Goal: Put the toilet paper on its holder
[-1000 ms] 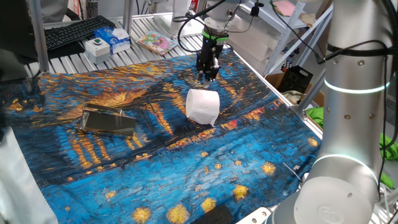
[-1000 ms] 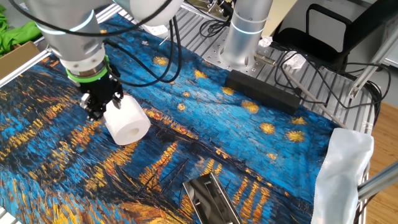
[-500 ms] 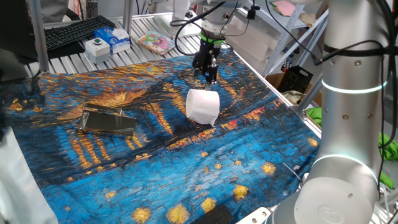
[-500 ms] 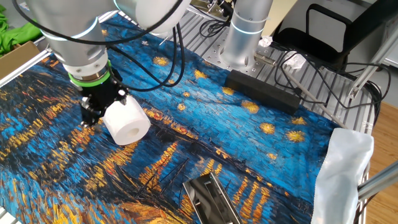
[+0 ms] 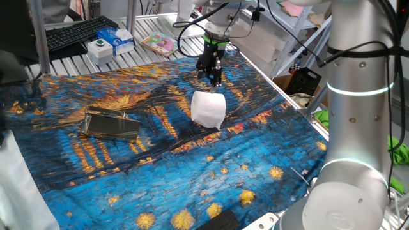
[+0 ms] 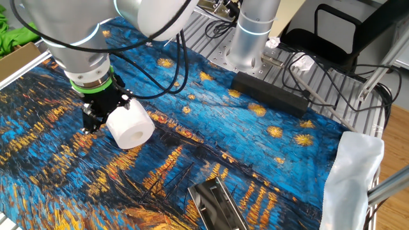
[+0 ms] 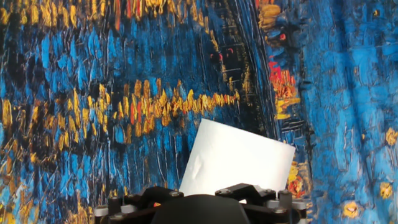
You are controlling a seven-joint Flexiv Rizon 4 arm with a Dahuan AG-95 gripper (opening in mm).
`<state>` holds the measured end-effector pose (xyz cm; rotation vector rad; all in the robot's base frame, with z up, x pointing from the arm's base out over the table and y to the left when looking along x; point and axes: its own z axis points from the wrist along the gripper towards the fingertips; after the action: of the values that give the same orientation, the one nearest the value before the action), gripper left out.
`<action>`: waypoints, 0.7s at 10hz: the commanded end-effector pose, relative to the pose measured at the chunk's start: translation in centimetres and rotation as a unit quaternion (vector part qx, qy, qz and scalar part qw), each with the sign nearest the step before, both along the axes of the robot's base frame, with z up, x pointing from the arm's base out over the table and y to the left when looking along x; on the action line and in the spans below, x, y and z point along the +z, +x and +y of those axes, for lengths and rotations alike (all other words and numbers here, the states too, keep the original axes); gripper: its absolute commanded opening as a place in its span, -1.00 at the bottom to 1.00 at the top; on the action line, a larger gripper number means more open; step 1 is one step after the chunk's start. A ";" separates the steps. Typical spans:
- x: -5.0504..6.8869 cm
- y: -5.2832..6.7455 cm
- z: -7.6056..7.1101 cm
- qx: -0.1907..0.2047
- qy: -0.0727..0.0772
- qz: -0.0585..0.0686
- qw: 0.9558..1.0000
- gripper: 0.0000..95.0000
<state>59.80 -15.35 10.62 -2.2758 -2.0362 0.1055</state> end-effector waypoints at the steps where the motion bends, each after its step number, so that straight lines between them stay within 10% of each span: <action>1: 0.1 -0.1 0.0 0.021 0.001 0.001 1.000 0.20; 2: 0.1 -0.1 0.0 0.029 0.000 0.001 1.000 0.20; 3: 0.1 -0.1 0.0 0.051 -0.014 0.002 0.999 -1.00; 7: 0.3 0.5 -0.1 0.071 -0.027 0.005 0.997 -1.00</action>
<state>60.12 -15.41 10.93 -2.1251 -2.2475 0.1880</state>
